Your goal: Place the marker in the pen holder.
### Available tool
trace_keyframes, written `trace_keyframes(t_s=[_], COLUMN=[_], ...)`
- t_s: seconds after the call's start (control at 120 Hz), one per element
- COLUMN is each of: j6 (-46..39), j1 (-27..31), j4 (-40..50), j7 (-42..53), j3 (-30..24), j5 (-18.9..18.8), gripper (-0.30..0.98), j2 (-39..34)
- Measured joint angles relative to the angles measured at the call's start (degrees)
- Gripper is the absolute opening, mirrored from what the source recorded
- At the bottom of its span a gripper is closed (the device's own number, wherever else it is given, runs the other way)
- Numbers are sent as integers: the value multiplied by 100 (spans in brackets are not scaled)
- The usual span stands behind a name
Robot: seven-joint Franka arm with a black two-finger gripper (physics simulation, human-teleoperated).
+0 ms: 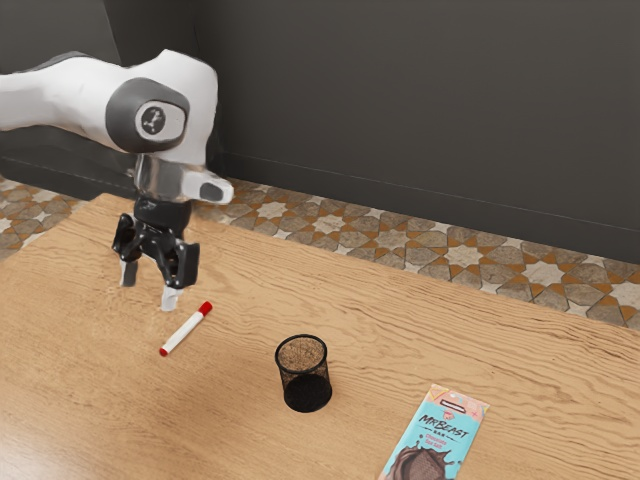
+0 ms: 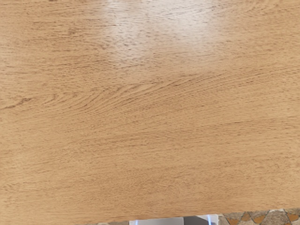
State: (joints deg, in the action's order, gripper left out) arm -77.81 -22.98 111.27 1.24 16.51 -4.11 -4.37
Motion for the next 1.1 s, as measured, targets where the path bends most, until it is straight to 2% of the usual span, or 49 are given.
trace_keyframes(t_s=[0.05,0.108,0.225,0.383,0.575,0.817,1.1], j6=[-500,-965,-1864,-3092,-4159,-5081,-5502], j1=[-5,14,223,1013,1075,1205,1384], j4=[-707,-891,-370,215,492,582,379], j7=[0,-4,-73,-158,-234,-166,459], j3=[18,32,190,168,126,133,133], j5=[-10,-14,55,174,403,509,533], gripper=[67,67,65,46,37,33,30], j2=[17,27,333,1307,1967,2308,2553])
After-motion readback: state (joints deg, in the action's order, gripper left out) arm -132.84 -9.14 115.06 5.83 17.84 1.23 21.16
